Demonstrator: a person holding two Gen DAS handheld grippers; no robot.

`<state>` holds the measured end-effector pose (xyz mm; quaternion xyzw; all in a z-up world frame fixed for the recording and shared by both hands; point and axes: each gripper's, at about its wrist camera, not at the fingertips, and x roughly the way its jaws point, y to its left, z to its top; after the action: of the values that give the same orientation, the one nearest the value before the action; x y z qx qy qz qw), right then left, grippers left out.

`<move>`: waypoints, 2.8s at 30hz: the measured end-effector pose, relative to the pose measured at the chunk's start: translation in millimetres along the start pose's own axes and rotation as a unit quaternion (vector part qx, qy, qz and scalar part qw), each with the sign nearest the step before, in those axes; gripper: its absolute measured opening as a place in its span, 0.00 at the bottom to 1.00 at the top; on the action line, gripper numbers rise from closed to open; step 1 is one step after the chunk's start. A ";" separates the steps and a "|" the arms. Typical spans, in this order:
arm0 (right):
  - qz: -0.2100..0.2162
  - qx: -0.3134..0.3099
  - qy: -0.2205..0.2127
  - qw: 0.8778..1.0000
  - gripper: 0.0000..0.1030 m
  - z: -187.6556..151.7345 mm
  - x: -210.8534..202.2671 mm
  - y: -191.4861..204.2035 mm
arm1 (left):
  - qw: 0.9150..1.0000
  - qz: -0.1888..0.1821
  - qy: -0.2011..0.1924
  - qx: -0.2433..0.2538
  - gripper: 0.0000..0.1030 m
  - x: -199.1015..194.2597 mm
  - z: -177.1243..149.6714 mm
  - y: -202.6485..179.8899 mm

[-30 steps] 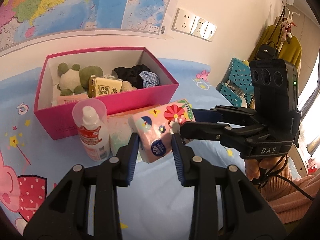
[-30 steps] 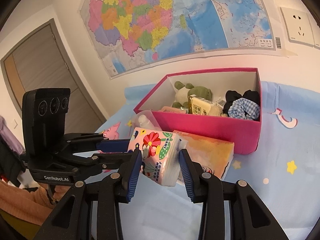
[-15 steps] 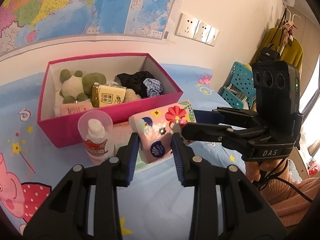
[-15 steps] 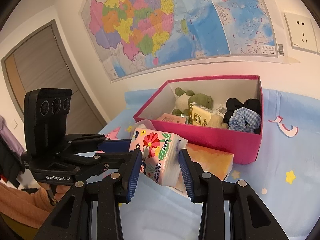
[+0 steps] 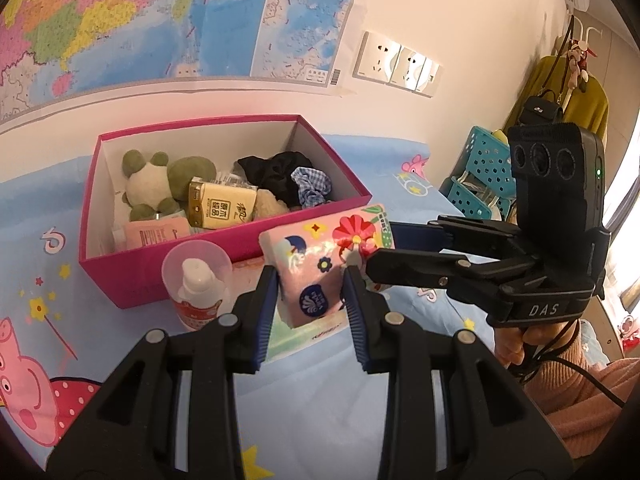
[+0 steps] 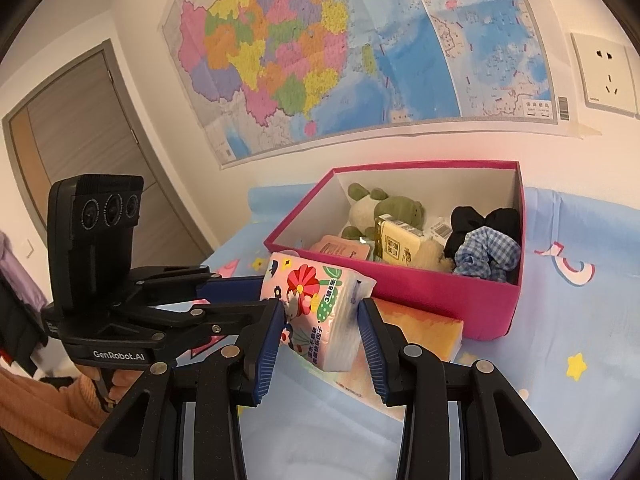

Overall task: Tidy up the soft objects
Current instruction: 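Lift the floral packet with the right tool and carry it toward the box, then lower the floral packet into the pink box with the right tool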

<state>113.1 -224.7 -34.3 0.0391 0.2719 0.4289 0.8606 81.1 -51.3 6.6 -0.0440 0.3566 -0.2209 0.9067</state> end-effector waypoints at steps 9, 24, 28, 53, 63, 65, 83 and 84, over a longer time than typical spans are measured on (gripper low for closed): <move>-0.003 -0.003 -0.004 1.000 0.38 6.6 0.9 2.9 | 1.000 0.005 -0.004 0.002 0.34 0.8 3.3 0.9; -0.003 -0.005 -0.014 1.000 0.38 15.8 3.3 3.9 | 1.000 0.011 -0.010 -0.003 0.35 1.7 10.6 5.9; -0.004 -0.004 -0.016 1.000 0.38 16.8 3.5 4.3 | 1.000 0.012 -0.011 -0.002 0.35 2.0 13.1 6.7; -0.004 -0.004 -0.019 1.000 0.38 28.4 8.0 0.3 | 1.000 0.019 -0.012 -0.002 0.35 6.9 25.1 13.1; -0.003 -0.003 -0.021 1.000 0.38 35.3 12.5 -2.4 | 1.000 0.021 -0.012 -0.006 0.34 12.0 29.4 18.5; -0.003 -0.003 -0.022 1.000 0.38 36.9 13.9 -2.8 | 1.000 0.022 -0.011 -0.007 0.34 12.4 30.3 19.0; -0.003 -0.001 -0.022 1.000 0.38 41.4 20.7 -3.7 | 0.999 0.032 -0.007 -0.006 0.35 13.4 35.8 22.5; -0.003 -0.002 -0.022 1.000 0.38 42.7 22.1 -4.1 | 0.999 0.031 -0.007 -0.006 0.35 13.6 36.2 23.1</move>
<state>148.1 -203.4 -8.9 0.0461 0.2523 0.4254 0.8679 122.5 -39.3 19.5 -0.0401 0.3529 -0.1897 0.9154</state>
